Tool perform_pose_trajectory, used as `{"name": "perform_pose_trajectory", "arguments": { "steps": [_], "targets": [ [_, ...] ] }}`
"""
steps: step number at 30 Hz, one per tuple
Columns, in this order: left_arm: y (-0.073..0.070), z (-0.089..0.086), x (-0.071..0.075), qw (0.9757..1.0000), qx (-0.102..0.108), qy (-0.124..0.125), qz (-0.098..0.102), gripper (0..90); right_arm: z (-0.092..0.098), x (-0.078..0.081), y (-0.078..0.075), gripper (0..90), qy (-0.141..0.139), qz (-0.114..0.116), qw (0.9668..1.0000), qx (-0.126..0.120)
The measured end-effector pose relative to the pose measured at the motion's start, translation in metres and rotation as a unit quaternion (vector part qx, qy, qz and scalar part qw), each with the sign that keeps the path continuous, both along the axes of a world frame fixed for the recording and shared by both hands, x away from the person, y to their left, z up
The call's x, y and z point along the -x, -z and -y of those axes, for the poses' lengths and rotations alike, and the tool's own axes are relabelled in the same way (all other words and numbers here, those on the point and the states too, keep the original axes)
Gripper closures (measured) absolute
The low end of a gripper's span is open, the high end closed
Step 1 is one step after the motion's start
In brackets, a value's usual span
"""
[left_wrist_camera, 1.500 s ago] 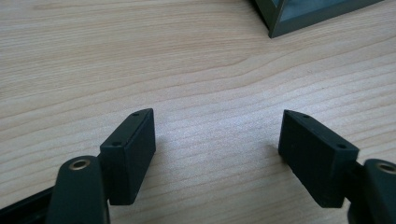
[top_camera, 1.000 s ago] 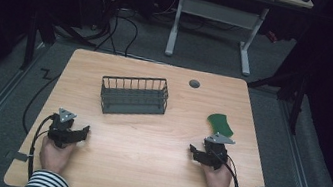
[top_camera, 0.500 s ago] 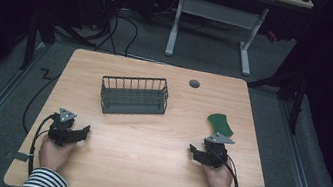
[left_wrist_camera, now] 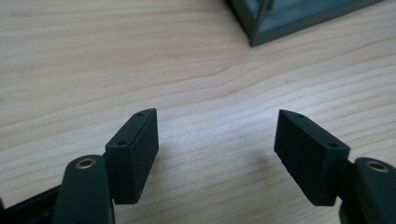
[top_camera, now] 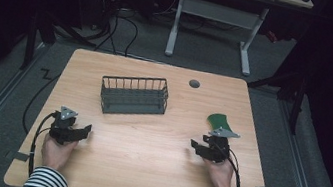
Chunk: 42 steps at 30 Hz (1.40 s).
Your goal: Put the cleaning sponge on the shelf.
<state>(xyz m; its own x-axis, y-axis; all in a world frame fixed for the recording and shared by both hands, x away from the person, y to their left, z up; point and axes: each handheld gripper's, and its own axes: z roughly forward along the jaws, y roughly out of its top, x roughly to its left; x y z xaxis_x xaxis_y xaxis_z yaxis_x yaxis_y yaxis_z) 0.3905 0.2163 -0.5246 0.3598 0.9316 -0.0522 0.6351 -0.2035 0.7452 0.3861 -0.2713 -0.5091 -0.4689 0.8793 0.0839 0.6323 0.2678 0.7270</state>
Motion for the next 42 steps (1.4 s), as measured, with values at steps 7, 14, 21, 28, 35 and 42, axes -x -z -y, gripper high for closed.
{"name": "perform_pose_trajectory", "arguments": {
  "steps": [7, 14, 21, 28, 35, 42],
  "targets": [
    [-0.012, 0.015, -0.011, 0.9996, -0.015, 0.022, 0.000, 39.9, -0.014, -0.014, -0.016, 44.0, -0.023, 0.004, 0.9997, -0.011],
    [-0.018, 0.028, -0.023, 0.9993, -0.016, 0.035, -0.003, 43.5, -0.029, -0.036, -0.021, 43.2, -0.035, -0.025, 0.9990, -0.011],
    [-0.023, 0.036, -0.039, 0.9994, -0.013, 0.033, 0.002, 47.5, -0.054, -0.062, -0.035, 55.5, -0.045, 0.006, 0.9989, 0.011],
    [-0.019, 0.035, -0.047, 0.9997, -0.015, 0.018, 0.000, 53.4, -0.081, -0.083, -0.041, 62.7, -0.060, 0.013, 0.9979, 0.021],
    [-0.023, 0.041, -0.054, 0.9995, -0.017, 0.024, 0.011, 57.5, -0.098, -0.101, -0.037, 67.2, -0.064, -0.002, 0.9977, 0.022],
    [-0.020, 0.043, -0.059, 0.9996, -0.010, 0.027, 0.008, 65.7, -0.107, -0.113, -0.024, 69.1, -0.050, -0.027, 0.9983, 0.013]
  ]
}}
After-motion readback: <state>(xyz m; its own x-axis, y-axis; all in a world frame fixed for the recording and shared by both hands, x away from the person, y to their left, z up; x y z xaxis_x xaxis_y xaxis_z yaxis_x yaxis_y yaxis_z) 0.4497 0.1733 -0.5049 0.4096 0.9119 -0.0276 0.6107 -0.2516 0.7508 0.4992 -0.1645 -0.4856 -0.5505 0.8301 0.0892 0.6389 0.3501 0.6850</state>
